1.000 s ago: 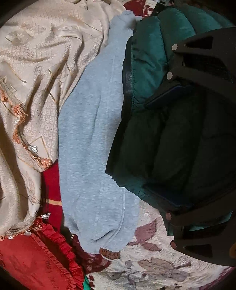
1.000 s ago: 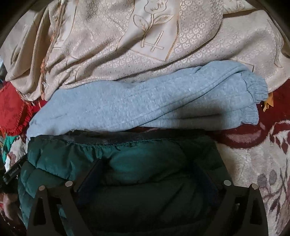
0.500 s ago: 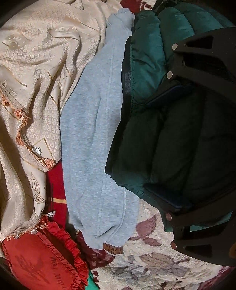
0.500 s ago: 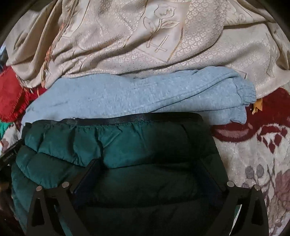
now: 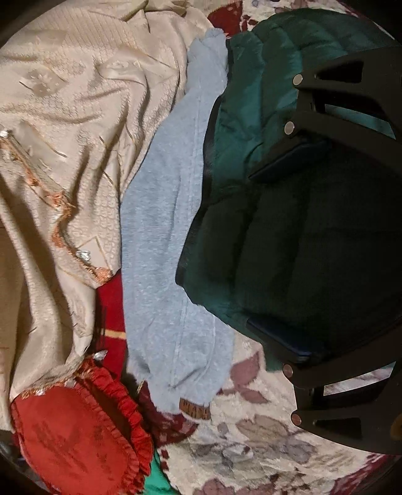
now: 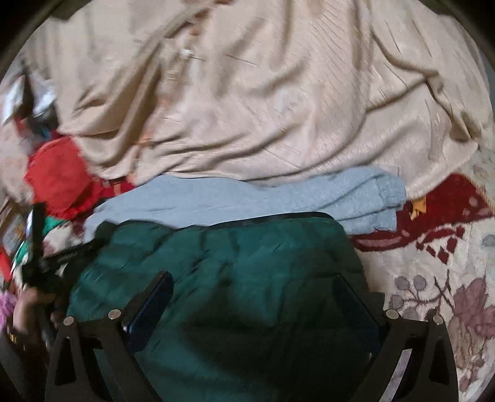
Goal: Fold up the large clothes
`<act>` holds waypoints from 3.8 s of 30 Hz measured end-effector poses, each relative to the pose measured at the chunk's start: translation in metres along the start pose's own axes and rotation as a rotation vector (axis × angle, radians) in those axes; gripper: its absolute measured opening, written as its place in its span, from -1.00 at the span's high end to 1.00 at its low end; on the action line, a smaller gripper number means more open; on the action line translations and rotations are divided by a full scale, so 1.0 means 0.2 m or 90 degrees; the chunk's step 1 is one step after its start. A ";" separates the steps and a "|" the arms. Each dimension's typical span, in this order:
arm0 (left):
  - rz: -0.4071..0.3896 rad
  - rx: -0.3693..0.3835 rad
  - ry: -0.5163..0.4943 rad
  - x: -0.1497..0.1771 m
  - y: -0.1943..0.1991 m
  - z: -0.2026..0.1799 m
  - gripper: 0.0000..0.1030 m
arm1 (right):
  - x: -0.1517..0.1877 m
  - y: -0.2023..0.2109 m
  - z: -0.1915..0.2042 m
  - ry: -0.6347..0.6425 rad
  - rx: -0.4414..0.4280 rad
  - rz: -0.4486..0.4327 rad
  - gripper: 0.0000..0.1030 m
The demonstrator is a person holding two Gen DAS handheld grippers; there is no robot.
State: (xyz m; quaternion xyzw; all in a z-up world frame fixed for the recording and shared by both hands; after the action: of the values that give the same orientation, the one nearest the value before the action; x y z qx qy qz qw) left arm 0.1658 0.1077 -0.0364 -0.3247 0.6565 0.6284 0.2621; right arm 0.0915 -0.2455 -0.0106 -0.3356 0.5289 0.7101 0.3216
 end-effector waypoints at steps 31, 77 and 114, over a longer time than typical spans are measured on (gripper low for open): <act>-0.002 0.078 0.037 0.07 0.14 0.12 -0.83 | 0.11 0.09 -0.10 0.008 0.005 0.005 -0.98; 0.050 0.376 0.018 0.15 -0.05 0.26 -0.30 | 0.32 -0.29 -0.43 -0.145 -0.225 0.119 -0.68; -0.097 0.384 -0.005 -0.09 0.44 -0.26 0.48 | -0.01 0.32 -0.57 0.076 -0.076 -0.104 0.38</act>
State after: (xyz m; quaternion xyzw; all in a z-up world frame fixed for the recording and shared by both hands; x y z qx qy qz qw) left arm 0.1132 0.0581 0.0385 -0.2782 0.7861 0.3851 0.3955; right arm 0.0569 -0.3716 0.0007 -0.4377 0.4749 0.6904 0.3259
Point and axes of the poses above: each gripper's, at about its wrist camera, not at the fingertips, and y roughly against the way its jaws point, z to its left, x to its underside, the point moved 5 cm from there along -y, roughly the way its jaws point, and after that the axes turned 12 degrees about -z, right-handed, at the moved point
